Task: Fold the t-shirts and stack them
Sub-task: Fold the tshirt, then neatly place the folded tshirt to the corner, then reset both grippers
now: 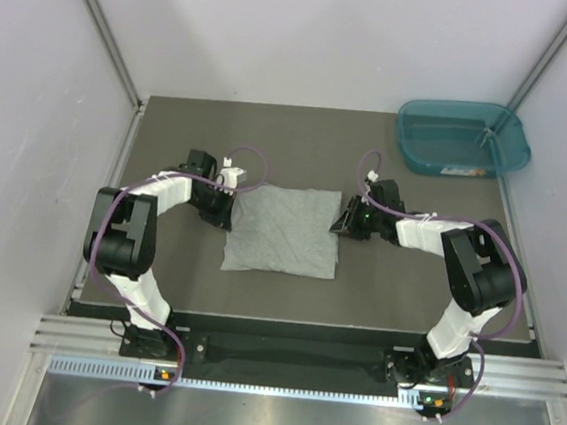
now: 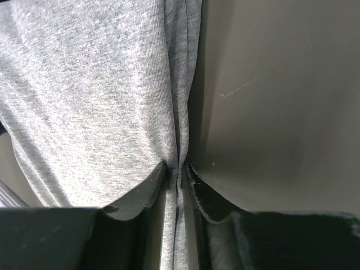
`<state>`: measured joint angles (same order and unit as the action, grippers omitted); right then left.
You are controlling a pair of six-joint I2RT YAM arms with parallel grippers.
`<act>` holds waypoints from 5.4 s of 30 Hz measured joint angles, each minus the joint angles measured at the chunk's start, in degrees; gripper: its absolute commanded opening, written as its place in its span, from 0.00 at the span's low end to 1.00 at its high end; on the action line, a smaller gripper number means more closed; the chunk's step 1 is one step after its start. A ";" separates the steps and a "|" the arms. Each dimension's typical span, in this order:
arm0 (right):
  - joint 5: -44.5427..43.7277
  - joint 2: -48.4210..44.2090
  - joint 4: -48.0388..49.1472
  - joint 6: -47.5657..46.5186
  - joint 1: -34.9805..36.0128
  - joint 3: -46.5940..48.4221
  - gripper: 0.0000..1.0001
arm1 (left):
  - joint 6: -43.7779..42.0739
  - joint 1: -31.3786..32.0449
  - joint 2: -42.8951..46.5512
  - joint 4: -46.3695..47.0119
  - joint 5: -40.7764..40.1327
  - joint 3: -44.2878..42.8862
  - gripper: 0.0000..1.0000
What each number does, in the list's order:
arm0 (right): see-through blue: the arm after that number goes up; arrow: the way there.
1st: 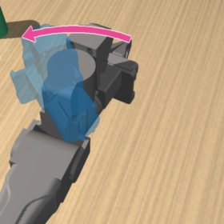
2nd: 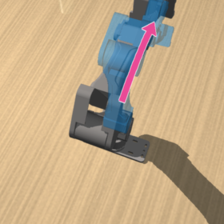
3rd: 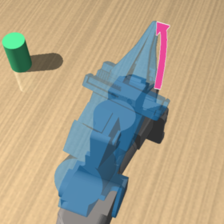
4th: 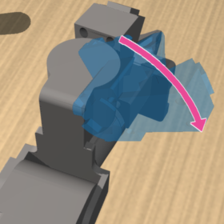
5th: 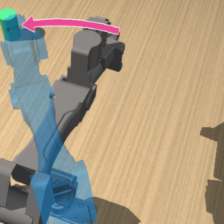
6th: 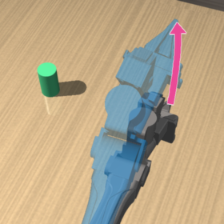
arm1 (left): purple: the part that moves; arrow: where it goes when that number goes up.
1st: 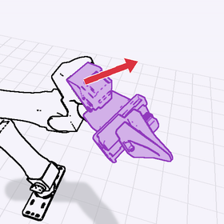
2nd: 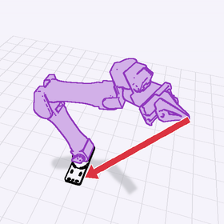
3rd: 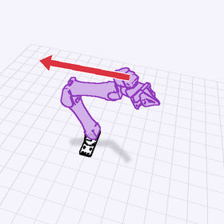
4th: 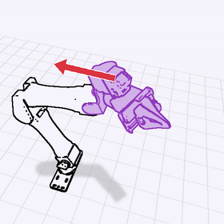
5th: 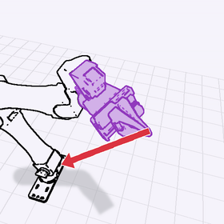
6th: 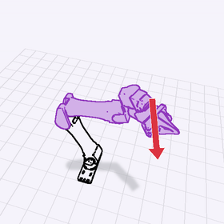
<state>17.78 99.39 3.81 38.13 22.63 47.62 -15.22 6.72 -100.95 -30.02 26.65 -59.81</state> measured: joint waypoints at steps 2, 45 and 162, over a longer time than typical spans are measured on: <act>0.90 -0.15 0.35 0.04 -0.04 0.09 0.48 | -0.81 0.00 0.42 -0.59 -1.44 0.00 0.00; 2.23 3.43 -2.75 -0.98 0.24 4.35 0.00 | 3.98 -3.15 9.94 0.83 -2.91 3.89 0.50; -26.25 -30.27 -22.75 -29.22 -32.76 8.90 1.00 | 10.75 -4.22 8.44 10.43 -8.68 -15.63 0.72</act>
<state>-8.47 69.12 -18.94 8.91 -10.13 56.51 -4.47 2.50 -92.51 -19.59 17.98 -75.44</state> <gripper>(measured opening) 0.993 0.613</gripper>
